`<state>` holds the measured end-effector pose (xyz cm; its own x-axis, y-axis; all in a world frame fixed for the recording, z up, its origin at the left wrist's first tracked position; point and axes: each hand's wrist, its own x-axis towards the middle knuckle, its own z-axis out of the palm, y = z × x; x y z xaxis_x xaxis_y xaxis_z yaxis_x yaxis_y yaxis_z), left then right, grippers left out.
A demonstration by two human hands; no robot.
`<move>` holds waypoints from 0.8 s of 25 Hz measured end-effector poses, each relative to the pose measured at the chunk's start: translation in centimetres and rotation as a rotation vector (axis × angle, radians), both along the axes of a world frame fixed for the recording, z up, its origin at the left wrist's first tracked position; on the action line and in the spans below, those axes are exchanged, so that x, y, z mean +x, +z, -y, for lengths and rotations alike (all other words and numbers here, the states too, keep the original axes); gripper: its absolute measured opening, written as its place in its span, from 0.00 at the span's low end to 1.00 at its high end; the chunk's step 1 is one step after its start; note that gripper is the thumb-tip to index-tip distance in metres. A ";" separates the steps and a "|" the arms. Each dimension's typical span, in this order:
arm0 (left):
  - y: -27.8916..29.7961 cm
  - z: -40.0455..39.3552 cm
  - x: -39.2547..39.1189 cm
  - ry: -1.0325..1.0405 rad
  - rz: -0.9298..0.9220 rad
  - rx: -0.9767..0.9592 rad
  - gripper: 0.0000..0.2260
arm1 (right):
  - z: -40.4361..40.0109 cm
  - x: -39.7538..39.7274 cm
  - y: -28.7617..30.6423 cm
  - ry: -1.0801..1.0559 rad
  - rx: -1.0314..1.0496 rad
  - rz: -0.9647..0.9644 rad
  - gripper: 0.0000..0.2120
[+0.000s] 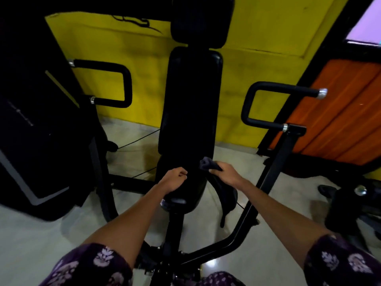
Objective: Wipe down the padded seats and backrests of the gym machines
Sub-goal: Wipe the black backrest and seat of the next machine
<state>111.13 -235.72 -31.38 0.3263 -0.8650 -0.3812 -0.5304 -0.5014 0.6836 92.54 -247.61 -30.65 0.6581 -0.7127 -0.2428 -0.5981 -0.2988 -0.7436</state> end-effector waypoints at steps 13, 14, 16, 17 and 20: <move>5.4 2.9 -14.0 -0.300 0.169 -0.152 0.13 | -1.5 -17.6 6.6 -0.189 -0.111 -0.015 0.16; 5.6 3.2 -16.0 -0.329 0.160 -0.152 0.13 | -1.7 -19.8 7.0 -0.216 -0.119 -0.021 0.16; 6.0 3.6 -20.2 -0.381 0.143 -0.152 0.13 | -2.4 -24.3 7.5 -0.284 -0.133 -0.013 0.16; 6.1 3.9 -22.3 -0.397 0.138 -0.155 0.13 | -2.8 -26.5 7.6 -0.322 -0.126 -0.006 0.16; 6.0 4.4 -27.8 -0.468 0.113 -0.162 0.13 | -4.0 -32.4 7.7 -0.376 -0.100 -0.020 0.14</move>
<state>83.32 -240.09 -25.34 -0.0786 -0.9736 -0.2145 -0.7477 -0.0847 0.6586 60.18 -243.61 -23.00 0.3423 -0.9240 -0.1704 -0.6936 -0.1262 -0.7092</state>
